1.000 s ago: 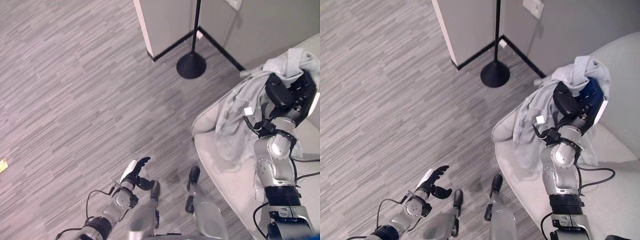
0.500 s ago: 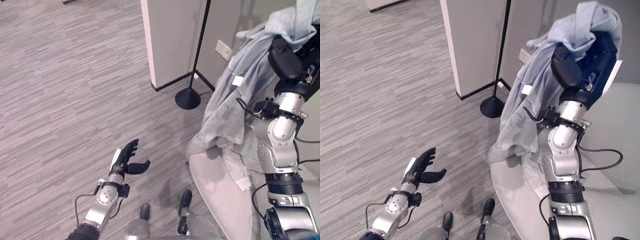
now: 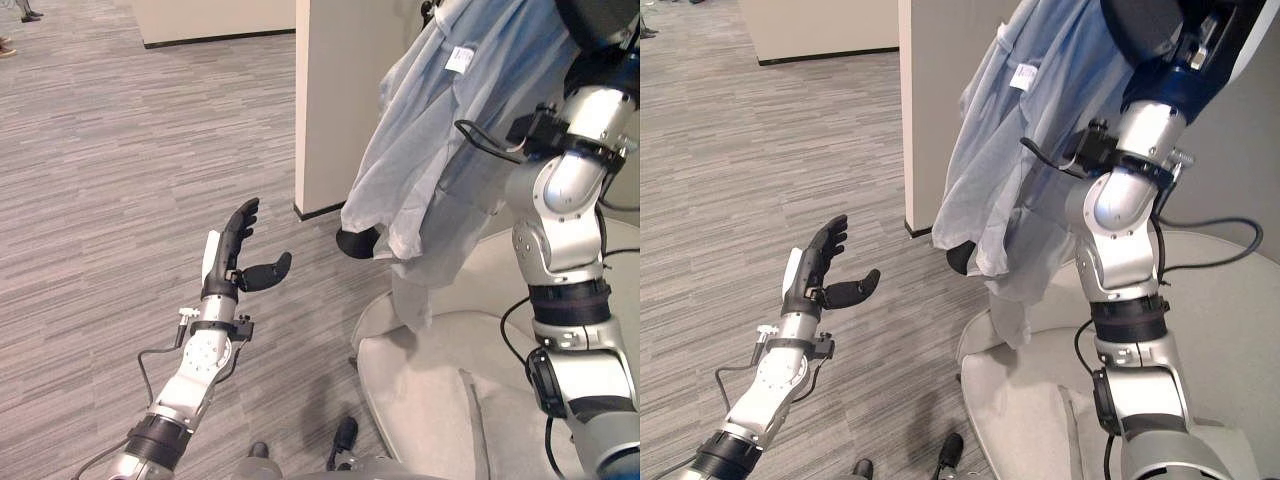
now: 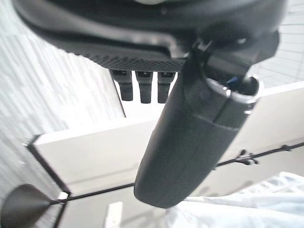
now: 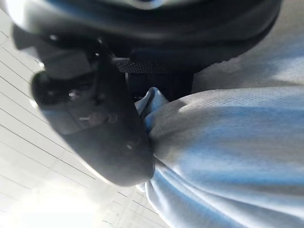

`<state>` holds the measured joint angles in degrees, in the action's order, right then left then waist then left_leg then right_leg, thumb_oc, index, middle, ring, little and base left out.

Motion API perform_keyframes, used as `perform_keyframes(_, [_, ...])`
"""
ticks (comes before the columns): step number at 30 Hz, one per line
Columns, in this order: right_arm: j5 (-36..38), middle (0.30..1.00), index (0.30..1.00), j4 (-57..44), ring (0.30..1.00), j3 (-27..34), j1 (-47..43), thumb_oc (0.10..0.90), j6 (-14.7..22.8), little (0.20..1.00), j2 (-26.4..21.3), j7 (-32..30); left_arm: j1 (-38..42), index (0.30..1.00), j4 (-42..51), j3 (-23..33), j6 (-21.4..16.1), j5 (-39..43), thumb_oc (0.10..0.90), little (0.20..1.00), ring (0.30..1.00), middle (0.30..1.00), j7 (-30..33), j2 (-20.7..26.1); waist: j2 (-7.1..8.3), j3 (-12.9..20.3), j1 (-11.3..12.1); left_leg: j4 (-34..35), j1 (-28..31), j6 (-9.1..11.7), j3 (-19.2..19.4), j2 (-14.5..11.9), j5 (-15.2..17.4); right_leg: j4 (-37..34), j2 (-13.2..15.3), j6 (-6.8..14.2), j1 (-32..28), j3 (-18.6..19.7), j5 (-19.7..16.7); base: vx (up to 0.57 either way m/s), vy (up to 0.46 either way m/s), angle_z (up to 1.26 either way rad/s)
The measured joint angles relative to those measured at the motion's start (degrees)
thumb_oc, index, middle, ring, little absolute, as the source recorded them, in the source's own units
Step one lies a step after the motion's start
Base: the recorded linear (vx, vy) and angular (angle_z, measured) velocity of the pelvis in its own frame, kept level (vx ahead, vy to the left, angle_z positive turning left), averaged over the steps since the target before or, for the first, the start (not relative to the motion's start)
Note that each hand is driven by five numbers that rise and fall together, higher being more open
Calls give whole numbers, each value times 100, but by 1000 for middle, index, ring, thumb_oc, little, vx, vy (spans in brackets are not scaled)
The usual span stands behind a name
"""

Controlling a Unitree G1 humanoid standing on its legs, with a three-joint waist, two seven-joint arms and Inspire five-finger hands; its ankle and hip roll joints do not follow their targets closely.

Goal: Hang the clothes on the sofa on the clothes rack.

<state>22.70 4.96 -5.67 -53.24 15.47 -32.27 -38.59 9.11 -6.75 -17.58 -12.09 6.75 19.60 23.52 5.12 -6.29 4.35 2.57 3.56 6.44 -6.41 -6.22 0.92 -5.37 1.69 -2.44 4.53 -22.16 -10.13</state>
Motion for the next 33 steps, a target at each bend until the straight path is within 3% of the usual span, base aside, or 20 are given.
perform_keyframes(7, [356,300,300,144,300,-786,-501,400,211,300,-68,175,968,900,-429,-950,-19,430,800,900,900,900,-35,-379,254,191,-84,16,86,57,113,-49,-22,0,-71,-1,-9,118,1,2,-12,-9])
perform_keyframes(11, [449,300,300,48,300,-1072,-506,400,250,300,504,327,1521,900,-1014,-1604,-15,687,800,900,900,900,-107,-663,399,296,-307,16,105,74,192,-74,-11,0,-103,-5,3,176,3,1,-8,-11])
perform_keyframes(15, [816,300,300,-164,300,-1565,-504,400,258,300,998,443,1929,900,-1789,-1998,-3,902,800,900,900,900,-108,-1187,414,312,-498,21,189,80,341,-83,7,0,-138,3,4,334,-6,-6,-3,-20])
perform_keyframes(23, [817,300,300,-855,300,-1964,-357,400,233,300,1527,533,2095,900,-2239,-1969,6,1996,800,900,900,900,-70,-1809,358,343,-761,24,284,68,606,-109,69,1,-214,10,40,593,-17,-4,-6,-16])
perform_keyframes(24, [814,300,300,-973,300,-1970,-304,400,216,300,1537,548,2110,300,-2244,-1954,6,2236,400,300,300,300,-66,-1858,340,354,-786,22,291,76,619,-105,77,1,-214,13,40,604,-18,-4,-11,-12])
perform_keyframes(28, [801,300,300,-1152,300,-2033,-170,400,214,300,1555,609,2145,300,-2231,-1956,6,2714,400,300,300,300,-106,-1902,247,405,-764,18,294,65,629,-101,97,1,-213,14,40,620,-19,-2,0,-1])
perform_keyframes(33, [801,300,300,-1177,300,-2013,-137,400,212,300,1418,613,2108,300,-2192,-1911,25,2725,400,300,300,300,-116,-1783,216,422,-725,21,292,64,625,-104,101,1,-214,14,38,617,-19,6,-2,0])
